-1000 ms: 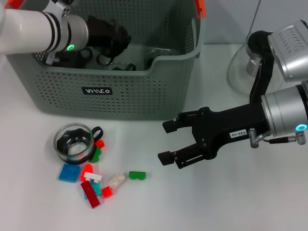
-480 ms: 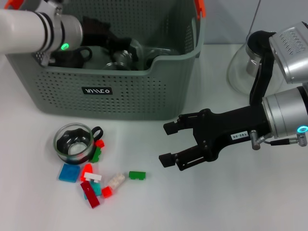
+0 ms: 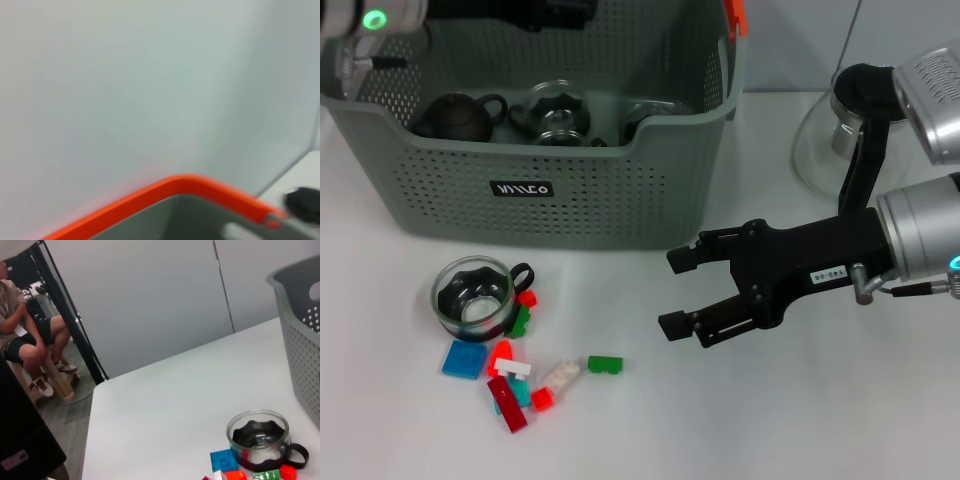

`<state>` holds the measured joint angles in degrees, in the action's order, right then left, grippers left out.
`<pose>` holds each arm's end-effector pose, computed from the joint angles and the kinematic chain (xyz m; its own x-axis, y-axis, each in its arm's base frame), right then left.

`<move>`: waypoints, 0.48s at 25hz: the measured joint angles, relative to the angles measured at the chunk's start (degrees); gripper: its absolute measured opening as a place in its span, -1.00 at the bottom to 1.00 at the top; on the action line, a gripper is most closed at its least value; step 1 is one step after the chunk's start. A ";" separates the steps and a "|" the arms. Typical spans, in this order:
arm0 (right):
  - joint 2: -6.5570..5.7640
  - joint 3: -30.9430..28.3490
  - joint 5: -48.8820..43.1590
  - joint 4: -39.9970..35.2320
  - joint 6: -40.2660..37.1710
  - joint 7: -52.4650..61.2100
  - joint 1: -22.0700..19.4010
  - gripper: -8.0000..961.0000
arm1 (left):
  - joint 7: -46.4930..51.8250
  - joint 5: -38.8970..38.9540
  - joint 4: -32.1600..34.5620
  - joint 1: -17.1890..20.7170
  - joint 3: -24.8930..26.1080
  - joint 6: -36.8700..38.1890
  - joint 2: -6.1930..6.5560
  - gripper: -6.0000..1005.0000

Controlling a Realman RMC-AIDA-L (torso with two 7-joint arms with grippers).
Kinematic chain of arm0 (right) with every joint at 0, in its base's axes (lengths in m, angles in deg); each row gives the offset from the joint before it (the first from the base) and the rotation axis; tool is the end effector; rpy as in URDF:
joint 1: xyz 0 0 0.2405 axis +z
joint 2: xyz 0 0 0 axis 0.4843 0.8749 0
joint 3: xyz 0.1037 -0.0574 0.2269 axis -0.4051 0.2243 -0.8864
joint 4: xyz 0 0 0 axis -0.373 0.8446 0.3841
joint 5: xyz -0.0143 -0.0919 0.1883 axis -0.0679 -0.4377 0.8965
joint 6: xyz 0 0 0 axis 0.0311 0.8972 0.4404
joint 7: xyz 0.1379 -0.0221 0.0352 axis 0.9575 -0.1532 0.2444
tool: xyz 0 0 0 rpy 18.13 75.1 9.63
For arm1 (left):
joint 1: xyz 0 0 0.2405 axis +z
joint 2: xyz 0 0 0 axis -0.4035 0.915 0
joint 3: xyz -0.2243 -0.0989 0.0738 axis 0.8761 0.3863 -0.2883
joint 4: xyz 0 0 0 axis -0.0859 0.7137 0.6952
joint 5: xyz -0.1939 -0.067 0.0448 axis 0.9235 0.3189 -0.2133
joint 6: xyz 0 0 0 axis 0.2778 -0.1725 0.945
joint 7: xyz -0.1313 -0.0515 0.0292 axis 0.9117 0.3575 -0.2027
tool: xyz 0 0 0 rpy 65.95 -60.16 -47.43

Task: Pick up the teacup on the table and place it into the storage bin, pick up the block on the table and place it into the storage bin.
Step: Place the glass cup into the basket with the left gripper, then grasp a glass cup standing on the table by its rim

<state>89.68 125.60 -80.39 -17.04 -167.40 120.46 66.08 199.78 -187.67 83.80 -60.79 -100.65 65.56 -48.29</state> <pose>0.1667 0.3398 -0.0299 0.8952 -0.3185 -0.3116 -0.2910 -0.9475 0.1327 -0.1379 0.4239 0.0818 0.8626 0.2833 0.4190 0.4905 -0.6709 -0.5562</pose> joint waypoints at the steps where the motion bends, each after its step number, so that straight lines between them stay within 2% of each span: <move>1: -0.02 -0.21 0.00 -0.05 -0.18 -0.01 0.04 0.95 | 0.63 0.28 2.72 0.77 0.01 2.13 -0.32 0.75; 3: -0.07 -0.62 -0.01 -0.06 -0.61 -0.09 0.14 0.95 | 1.78 1.75 10.07 3.21 0.22 7.83 -1.15 0.75; 6: -0.09 -1.10 -0.01 0.03 -0.95 -0.49 0.16 0.95 | 1.39 6.31 17.34 7.18 2.60 17.33 -1.82 0.74; 8: -0.10 -1.23 -0.03 0.18 -0.91 -0.76 0.04 0.95 | -0.11 9.11 19.33 8.83 4.76 23.28 -2.11 0.74; 10: -0.11 -1.25 -0.03 0.24 -0.84 -0.98 -0.06 0.95 | -4.04 13.23 19.97 10.65 8.65 34.32 -2.26 0.74; 12: -0.10 -1.25 -0.03 0.27 -0.77 -1.16 -0.10 0.95 | -6.43 14.20 19.69 11.64 10.10 38.78 -2.32 0.74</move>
<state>89.59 124.35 -80.41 -16.77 -168.17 119.30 65.98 193.35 -173.47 103.49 -49.15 -90.55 104.33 -50.60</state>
